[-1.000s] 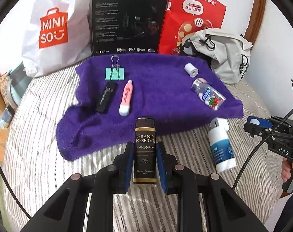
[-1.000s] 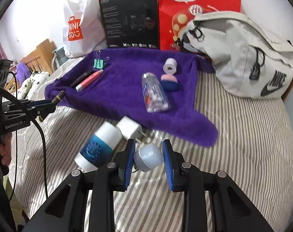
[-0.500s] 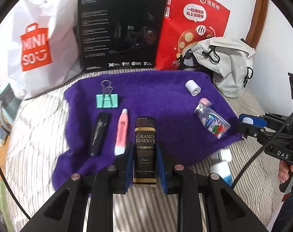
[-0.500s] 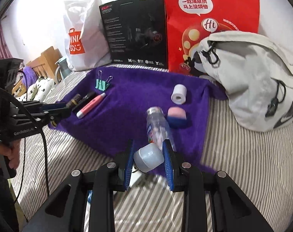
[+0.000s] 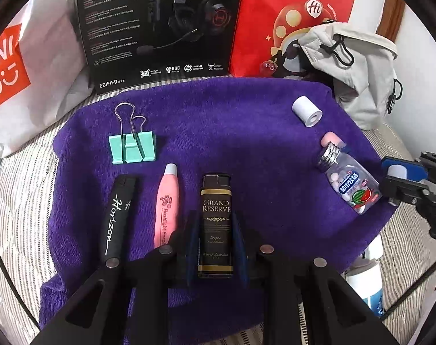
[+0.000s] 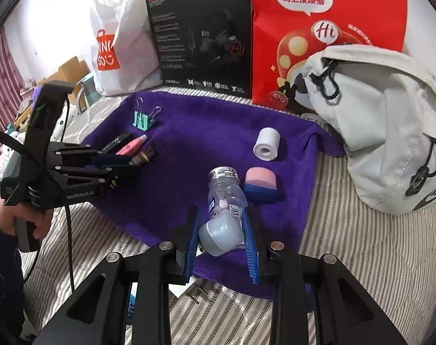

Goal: Organize rigid objects
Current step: 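Carry the Grand Reserve box and USB light onto the towel and open both tools, then grasp the white-and-blue deodorant stick with the left tool while the right tool grasps the white plug adapter, then carry the deodorant stick and plug adapter over the towel with both tools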

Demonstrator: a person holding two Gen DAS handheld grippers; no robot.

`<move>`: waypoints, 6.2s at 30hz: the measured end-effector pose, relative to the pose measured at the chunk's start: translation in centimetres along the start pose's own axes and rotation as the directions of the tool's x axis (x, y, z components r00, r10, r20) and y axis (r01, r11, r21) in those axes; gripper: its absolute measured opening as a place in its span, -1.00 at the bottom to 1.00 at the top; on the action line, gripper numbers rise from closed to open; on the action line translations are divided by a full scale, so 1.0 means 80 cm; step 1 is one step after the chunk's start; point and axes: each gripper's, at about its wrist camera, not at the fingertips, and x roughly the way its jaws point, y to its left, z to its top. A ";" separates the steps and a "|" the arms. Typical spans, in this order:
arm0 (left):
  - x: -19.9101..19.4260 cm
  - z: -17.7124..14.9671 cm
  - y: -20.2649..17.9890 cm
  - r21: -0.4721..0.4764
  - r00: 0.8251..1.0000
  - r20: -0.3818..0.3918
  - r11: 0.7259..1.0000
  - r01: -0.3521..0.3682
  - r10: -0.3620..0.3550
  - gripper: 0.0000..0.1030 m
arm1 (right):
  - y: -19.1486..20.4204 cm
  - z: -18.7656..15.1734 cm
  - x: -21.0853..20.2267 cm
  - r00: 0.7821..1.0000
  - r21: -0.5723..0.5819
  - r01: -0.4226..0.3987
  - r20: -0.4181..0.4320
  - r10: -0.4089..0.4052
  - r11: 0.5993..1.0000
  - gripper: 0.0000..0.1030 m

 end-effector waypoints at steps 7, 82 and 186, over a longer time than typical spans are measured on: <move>-0.006 -0.008 0.007 0.007 1.000 -0.009 1.000 0.003 -0.002 -0.45 | 0.010 0.005 0.018 1.000 -0.026 -0.005 -0.020 0.004 1.000 -0.43; -0.098 -0.099 -0.107 0.004 0.994 0.052 0.995 0.098 -0.098 0.22 | -0.025 -0.160 -0.130 0.994 0.231 0.109 -0.008 -0.110 0.967 0.13; -0.081 -0.155 -0.031 -0.026 0.999 0.026 0.999 -0.022 0.023 -0.33 | 0.044 -0.128 -0.006 0.992 0.047 0.124 -0.023 -0.123 0.991 0.29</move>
